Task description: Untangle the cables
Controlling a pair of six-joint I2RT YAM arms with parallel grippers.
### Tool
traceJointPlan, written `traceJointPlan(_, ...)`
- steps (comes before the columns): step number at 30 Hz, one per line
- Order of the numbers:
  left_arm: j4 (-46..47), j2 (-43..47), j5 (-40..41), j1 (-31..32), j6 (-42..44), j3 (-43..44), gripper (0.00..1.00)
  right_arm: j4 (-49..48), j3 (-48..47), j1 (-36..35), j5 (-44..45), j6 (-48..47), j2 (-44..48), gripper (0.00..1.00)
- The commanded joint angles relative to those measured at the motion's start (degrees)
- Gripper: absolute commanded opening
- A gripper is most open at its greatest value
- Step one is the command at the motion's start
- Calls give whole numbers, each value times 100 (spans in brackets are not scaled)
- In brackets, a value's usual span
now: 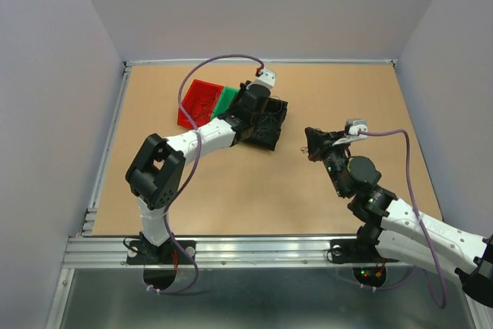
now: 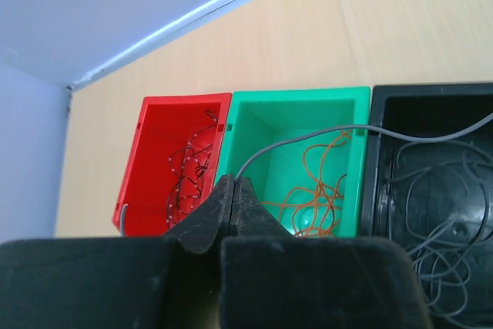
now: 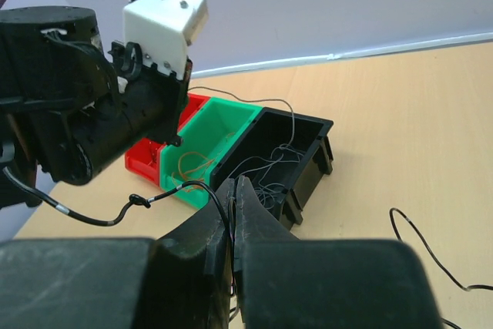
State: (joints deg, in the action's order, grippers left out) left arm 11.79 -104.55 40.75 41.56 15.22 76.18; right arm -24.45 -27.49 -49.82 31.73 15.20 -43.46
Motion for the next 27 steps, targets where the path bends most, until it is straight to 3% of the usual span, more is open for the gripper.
traceJointPlan(1,587,-135,1011,369,1201,28,0,-139,-266,16,114,27,92,1)
traceJointPlan(11,1263,-645,1927,449,2511,-121,0,-122,-248,16,115,36,154,1)
traceJointPlan(23,1651,-855,1926,1081,4074,-885,0,-122,-222,16,202,70,206,1)
traceJointPlan(27,1328,-839,1683,1144,4130,-1123,0,-122,-213,25,238,62,250,0)
